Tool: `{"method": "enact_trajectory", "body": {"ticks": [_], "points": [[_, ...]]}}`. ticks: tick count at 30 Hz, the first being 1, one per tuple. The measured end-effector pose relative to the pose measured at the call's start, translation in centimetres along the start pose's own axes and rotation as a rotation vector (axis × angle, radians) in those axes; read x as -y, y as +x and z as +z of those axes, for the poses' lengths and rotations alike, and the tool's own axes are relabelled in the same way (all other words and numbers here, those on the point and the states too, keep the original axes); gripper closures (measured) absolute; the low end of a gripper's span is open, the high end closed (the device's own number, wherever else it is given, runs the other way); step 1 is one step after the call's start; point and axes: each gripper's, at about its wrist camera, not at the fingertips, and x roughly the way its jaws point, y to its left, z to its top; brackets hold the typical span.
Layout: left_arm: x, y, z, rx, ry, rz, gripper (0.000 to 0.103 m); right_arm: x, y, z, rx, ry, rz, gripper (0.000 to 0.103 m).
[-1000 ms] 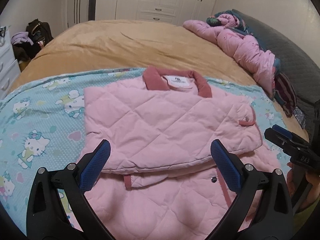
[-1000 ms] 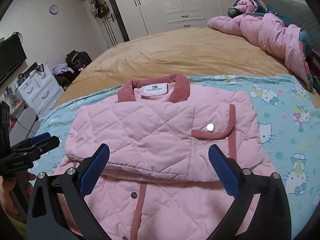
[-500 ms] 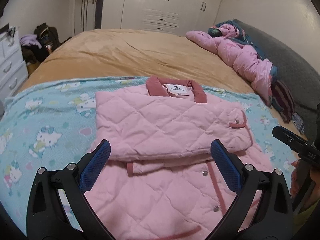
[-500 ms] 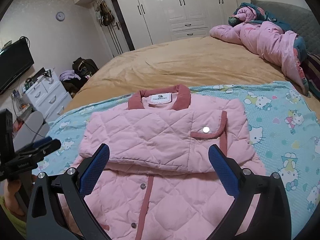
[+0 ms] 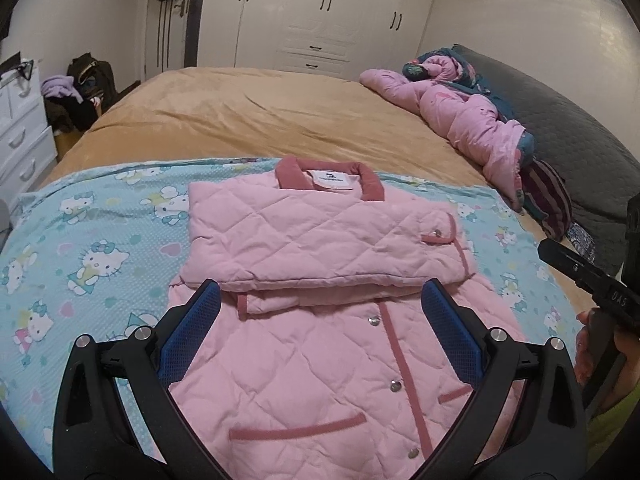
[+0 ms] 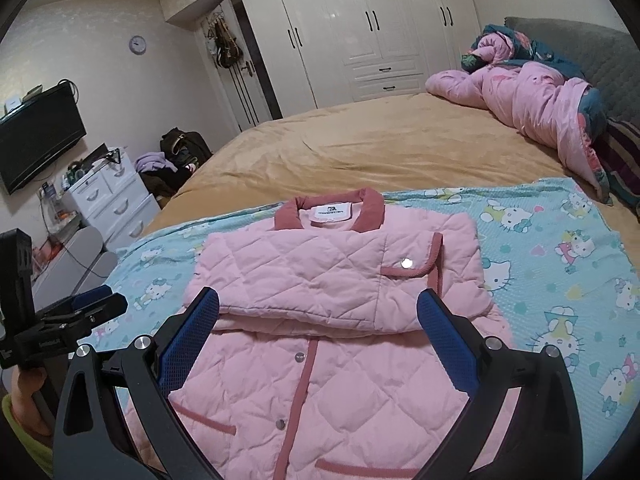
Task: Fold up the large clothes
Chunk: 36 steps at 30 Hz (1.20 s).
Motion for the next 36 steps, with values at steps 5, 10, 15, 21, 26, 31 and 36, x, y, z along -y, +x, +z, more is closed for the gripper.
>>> {"method": "enact_trajectory", "body": {"ticks": [5, 10, 15, 21, 26, 31, 36], "points": [[0.9, -1.4, -0.8, 0.007, 0.011, -0.004, 0.009, 0.1, -2.0, -0.5, 0.016, -0.006, 0.011, 0.004], [1.1, -2.3, -1.9, 0.004, 0.007, -0.003, 0.009, 0.1, -3.6, -1.2, 0.020, -0.020, 0.008, 0.004], [0.9, -3.0, -3.2, -0.003, -0.005, 0.011, 0.009, 0.1, -4.7, -2.2, 0.014, -0.030, 0.000, 0.004], [0.7, -3.5, -5.2, -0.022, -0.006, 0.024, 0.009, 0.3, -5.6, -3.6, 0.005, -0.031, -0.009, 0.004], [0.8, -4.3, -6.8, -0.019, -0.007, 0.030, 0.009, 0.5, -6.5, -5.0, -0.003, -0.027, -0.009, 0.004], [1.0, -4.8, -8.1, -0.017, -0.009, 0.030, 0.009, 0.8, -6.9, -6.6, -0.017, -0.017, -0.011, 0.004], [1.0, -5.2, -9.6, -0.030, 0.001, 0.042, 0.009, 1.2, -7.0, -8.3, -0.039, -0.016, -0.026, 0.004]]}}
